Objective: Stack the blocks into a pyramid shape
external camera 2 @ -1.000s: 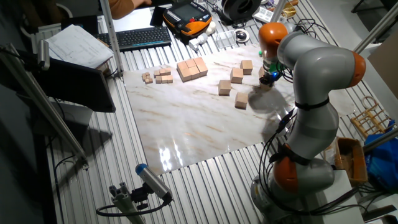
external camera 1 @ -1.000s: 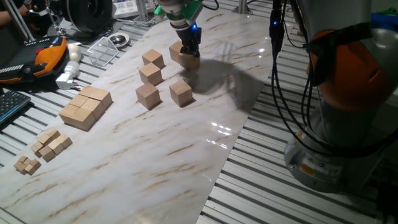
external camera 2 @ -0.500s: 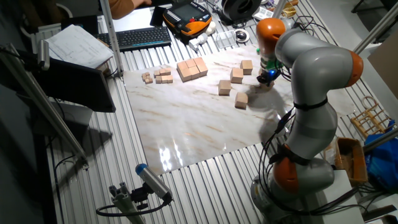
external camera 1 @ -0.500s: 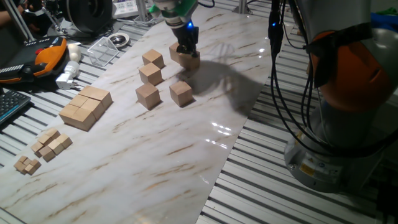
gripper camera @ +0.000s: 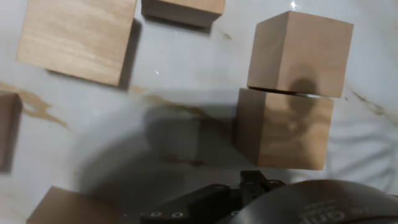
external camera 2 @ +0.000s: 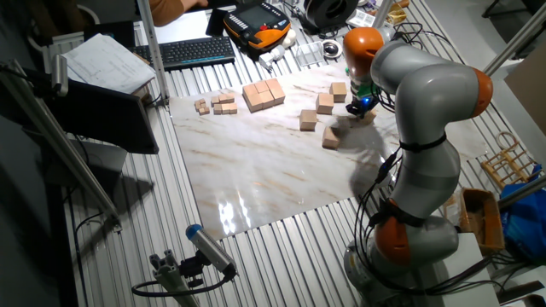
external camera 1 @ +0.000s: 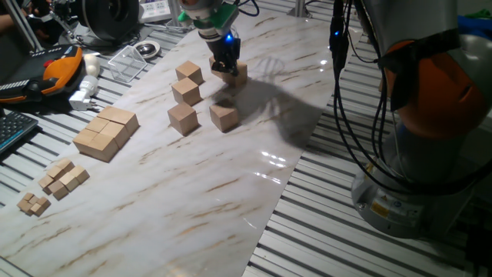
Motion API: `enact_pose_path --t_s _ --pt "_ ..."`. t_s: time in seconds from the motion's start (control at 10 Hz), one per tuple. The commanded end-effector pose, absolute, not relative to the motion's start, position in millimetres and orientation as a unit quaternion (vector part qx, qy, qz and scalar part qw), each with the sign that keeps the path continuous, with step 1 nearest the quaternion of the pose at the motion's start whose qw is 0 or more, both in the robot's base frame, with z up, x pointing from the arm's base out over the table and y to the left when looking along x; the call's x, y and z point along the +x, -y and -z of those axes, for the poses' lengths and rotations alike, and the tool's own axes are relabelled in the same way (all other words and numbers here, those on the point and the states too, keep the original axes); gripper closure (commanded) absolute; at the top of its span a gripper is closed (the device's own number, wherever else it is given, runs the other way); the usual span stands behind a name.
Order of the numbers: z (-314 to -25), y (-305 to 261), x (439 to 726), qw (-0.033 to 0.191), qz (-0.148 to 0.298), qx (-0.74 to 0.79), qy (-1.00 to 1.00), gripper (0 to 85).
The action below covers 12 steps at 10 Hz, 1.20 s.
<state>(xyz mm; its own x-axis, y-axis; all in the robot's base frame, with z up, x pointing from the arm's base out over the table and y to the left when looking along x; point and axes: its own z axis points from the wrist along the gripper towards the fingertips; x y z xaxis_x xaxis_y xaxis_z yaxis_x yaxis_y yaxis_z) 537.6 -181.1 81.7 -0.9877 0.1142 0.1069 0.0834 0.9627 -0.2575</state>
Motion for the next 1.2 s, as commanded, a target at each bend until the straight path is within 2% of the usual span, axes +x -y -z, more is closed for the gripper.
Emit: enact_pose_path --t_s 0.0,0.6,1.1 --pt "-79.5 180.9 541.2 0.059 -0.127 -0.050 0.989 85.0" --pt "-71.4 190.3 551.9 0.053 -0.129 -0.038 0.990 85.0" --pt "-75.0 187.4 556.0 0.060 -0.124 -0.038 0.990 85.0"
